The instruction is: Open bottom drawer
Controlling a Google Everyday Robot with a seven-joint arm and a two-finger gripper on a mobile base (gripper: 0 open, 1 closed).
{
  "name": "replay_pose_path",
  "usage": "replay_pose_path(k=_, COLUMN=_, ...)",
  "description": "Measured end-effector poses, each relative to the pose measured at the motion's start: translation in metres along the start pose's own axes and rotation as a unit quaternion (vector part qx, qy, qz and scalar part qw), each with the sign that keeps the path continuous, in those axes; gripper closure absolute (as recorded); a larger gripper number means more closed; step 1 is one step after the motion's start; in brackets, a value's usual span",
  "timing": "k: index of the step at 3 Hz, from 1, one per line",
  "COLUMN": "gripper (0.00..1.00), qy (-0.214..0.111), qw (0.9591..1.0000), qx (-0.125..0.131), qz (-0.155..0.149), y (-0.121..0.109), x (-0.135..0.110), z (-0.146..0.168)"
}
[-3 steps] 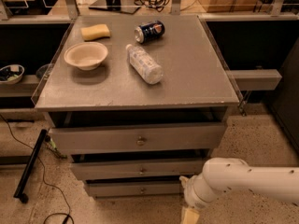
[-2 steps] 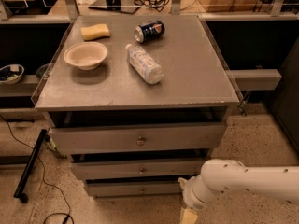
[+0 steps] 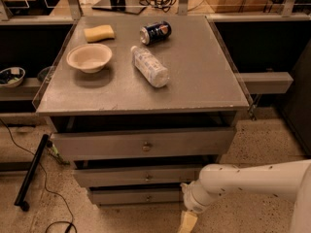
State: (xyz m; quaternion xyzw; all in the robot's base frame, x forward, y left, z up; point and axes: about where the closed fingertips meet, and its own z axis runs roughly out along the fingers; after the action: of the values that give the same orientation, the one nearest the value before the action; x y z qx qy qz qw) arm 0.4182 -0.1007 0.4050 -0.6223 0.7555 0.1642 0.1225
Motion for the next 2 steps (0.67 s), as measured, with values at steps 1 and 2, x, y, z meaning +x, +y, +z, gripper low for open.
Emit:
replay_pose_path(k=1, gripper=0.0, qy=0.017, qw=0.9997, qx=0.016, qz=-0.007, y=0.006, x=0.016, z=0.028)
replay_pose_path(k=2, gripper=0.0, qy=0.033, qw=0.9988, qx=0.034, qz=0.013, y=0.004, x=0.039, z=0.045)
